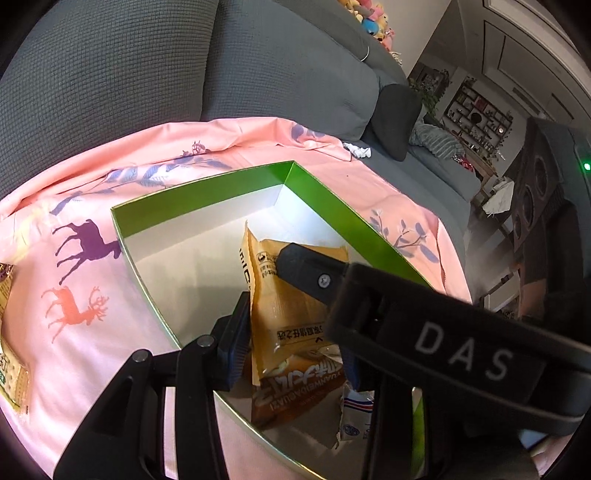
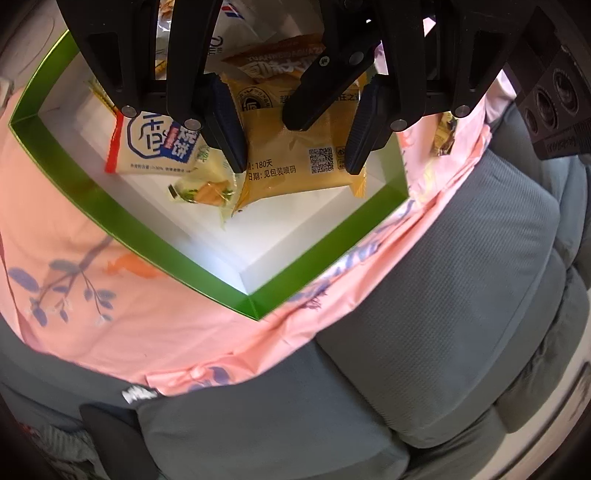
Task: Organize snacks
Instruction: 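Lower the cake pack into the box and open the right gripper, then move the right gripper back and grasp the green-striped soda cracker pack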
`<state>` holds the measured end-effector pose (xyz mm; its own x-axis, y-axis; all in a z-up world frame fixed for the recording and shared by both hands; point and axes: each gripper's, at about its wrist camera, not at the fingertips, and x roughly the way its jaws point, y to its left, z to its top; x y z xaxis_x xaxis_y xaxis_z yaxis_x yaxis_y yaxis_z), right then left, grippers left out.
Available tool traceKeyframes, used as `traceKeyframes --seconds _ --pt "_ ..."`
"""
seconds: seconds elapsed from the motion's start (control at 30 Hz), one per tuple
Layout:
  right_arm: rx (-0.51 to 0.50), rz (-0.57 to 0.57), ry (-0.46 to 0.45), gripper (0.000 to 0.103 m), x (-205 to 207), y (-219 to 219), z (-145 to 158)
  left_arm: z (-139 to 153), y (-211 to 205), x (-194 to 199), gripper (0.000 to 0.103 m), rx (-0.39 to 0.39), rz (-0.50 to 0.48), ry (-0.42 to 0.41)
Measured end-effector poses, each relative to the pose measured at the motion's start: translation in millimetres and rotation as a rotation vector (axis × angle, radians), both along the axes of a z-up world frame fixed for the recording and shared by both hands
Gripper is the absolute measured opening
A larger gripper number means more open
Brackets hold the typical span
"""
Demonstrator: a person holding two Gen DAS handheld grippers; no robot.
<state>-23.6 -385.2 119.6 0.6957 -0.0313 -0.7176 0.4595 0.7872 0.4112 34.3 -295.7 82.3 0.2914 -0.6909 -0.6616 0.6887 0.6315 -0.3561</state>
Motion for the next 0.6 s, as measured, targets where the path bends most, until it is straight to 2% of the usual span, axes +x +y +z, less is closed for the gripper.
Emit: traceKeyframes --seconds 0.17,0.37,0.43,0.57,0.6 --pt "-0.009 -0.030 0.030 0.057 0 -4 -3 0 2 -6 0.044 0.006 0.008 -0.013" --pt "-0.008 -0.016 -0.028 0.058 -5 0 7 18 26 -16 0.047 -0.019 0.035 -0.047" --pt "-0.032 -0.017 -0.044 0.062 -8 5 13 24 36 -21 0.057 -0.020 0.052 -0.066" --pt "-0.063 -0.005 -0.081 0.072 -11 14 22 38 71 -32 0.069 -0.023 0.107 -0.103" --pt "-0.071 0.000 -0.087 0.073 -11 17 25 40 79 -33 0.076 -0.022 0.123 -0.100"
